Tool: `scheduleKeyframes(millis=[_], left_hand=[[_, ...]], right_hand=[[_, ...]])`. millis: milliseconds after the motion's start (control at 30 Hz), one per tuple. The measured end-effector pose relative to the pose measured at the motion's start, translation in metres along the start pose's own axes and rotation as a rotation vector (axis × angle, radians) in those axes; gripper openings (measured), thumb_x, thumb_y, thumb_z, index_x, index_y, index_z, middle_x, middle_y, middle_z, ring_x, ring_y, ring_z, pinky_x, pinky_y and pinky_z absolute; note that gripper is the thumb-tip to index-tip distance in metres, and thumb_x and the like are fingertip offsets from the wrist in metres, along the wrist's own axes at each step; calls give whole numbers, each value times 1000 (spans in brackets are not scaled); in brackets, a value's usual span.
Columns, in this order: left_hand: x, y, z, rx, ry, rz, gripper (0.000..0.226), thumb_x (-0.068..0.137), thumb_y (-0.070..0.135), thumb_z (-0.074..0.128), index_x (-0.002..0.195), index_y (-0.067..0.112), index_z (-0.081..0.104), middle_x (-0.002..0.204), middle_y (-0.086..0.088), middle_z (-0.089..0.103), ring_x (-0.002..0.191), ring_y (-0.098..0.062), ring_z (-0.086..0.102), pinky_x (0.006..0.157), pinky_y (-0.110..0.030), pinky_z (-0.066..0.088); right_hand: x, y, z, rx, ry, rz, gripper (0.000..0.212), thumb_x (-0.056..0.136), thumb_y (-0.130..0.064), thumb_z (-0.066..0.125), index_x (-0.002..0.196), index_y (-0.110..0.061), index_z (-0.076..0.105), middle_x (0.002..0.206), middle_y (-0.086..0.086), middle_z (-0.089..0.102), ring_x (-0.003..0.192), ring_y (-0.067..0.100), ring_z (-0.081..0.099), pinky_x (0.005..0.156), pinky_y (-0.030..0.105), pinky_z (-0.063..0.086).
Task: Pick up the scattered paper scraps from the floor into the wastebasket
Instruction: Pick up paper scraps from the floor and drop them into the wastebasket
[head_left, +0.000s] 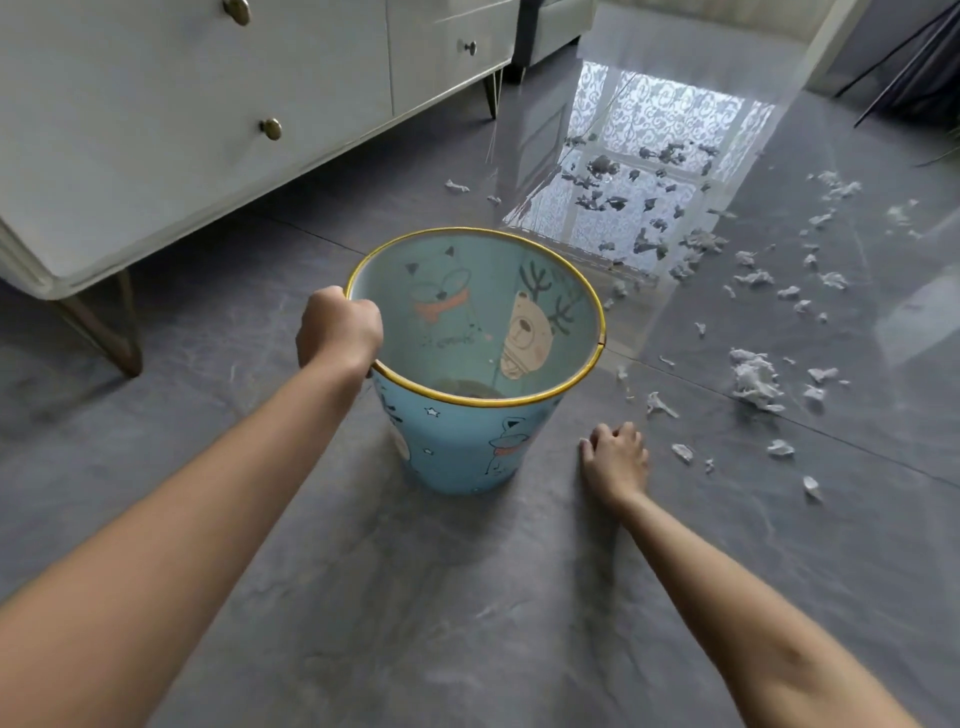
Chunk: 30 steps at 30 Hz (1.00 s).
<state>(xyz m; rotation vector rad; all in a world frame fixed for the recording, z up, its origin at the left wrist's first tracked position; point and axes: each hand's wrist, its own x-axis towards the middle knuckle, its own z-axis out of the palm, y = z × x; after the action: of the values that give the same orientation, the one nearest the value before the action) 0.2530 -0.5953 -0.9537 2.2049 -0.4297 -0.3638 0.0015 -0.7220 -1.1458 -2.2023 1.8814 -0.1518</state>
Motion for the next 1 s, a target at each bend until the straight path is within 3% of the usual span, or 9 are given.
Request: scheduleKeyframes(millis=[167, 233, 367, 467, 567, 667, 767, 900, 1000], left_hand=[[-12, 21, 36, 29, -56, 81, 27, 86, 8, 38, 101, 3, 60, 110, -23, 63, 101, -43, 57, 82, -39, 47], [-19, 31, 51, 41, -85, 116, 27, 87, 9, 39, 100, 3, 61, 110, -23, 63, 102, -43, 57, 81, -39, 46], [-30, 46, 72, 81, -95, 166, 26, 87, 7, 39, 100, 2, 61, 109, -26, 62, 99, -44, 56, 74, -37, 40], [-40, 56, 84, 98, -87, 166, 25, 87, 5, 38, 99, 0, 60, 110, -28, 61, 93, -45, 55, 70, -42, 41], [-44, 63, 93, 106, -72, 182, 18, 85, 5, 38, 87, 7, 56, 110, -29, 62, 99, -47, 58, 75, -46, 48], [-40, 62, 98, 106, -54, 177, 14, 83, 5, 40, 84, 5, 54, 108, -30, 61, 102, -47, 57, 79, -46, 49], [-32, 59, 102, 83, -59, 187, 15, 80, 5, 47, 86, 1, 60, 102, -31, 63, 98, -47, 59, 79, -46, 49], [-25, 53, 102, 67, -82, 202, 15, 76, 4, 50, 84, 2, 62, 88, -27, 62, 90, -47, 60, 77, -48, 50], [-24, 51, 102, 46, -98, 226, 15, 71, 6, 50, 81, 5, 62, 86, -26, 63, 82, -44, 59, 75, -49, 52]], right_hand=[[10, 29, -7, 160, 111, 271, 25, 88, -31, 53, 100, -11, 61, 120, 17, 41, 118, 35, 37, 103, 38, 28], [11, 57, -15, 197, 186, 339, 34, 82, -36, 62, 104, -11, 56, 126, 17, 39, 120, 35, 36, 105, 39, 26], [7, 123, -35, 232, 244, 400, 79, 69, -49, 73, 131, -16, 37, 148, 18, 20, 139, 33, 15, 115, 41, 10], [11, 176, -57, 241, 130, 534, 115, 60, -65, 72, 146, -24, 8, 156, 15, -3, 144, 30, -3, 116, 44, -2], [19, 216, -73, 266, -39, 595, 131, 55, -71, 71, 147, -27, -10, 156, 13, -9, 145, 27, -6, 116, 44, -3], [27, 233, -73, 271, -116, 531, 131, 57, -68, 72, 147, -27, -13, 157, 8, -9, 145, 24, -8, 116, 41, -6], [42, 230, -65, 220, -130, 384, 121, 67, -62, 69, 148, -15, -7, 158, 8, -4, 146, 22, -5, 118, 39, -5], [57, 193, -53, 180, -163, 191, 99, 84, -52, 56, 147, -7, -6, 158, 10, -5, 146, 22, -4, 118, 35, -5], [69, 156, -46, 222, -142, 109, 98, 84, -59, 51, 148, -9, -5, 158, 8, -4, 146, 21, -5, 118, 34, -5]])
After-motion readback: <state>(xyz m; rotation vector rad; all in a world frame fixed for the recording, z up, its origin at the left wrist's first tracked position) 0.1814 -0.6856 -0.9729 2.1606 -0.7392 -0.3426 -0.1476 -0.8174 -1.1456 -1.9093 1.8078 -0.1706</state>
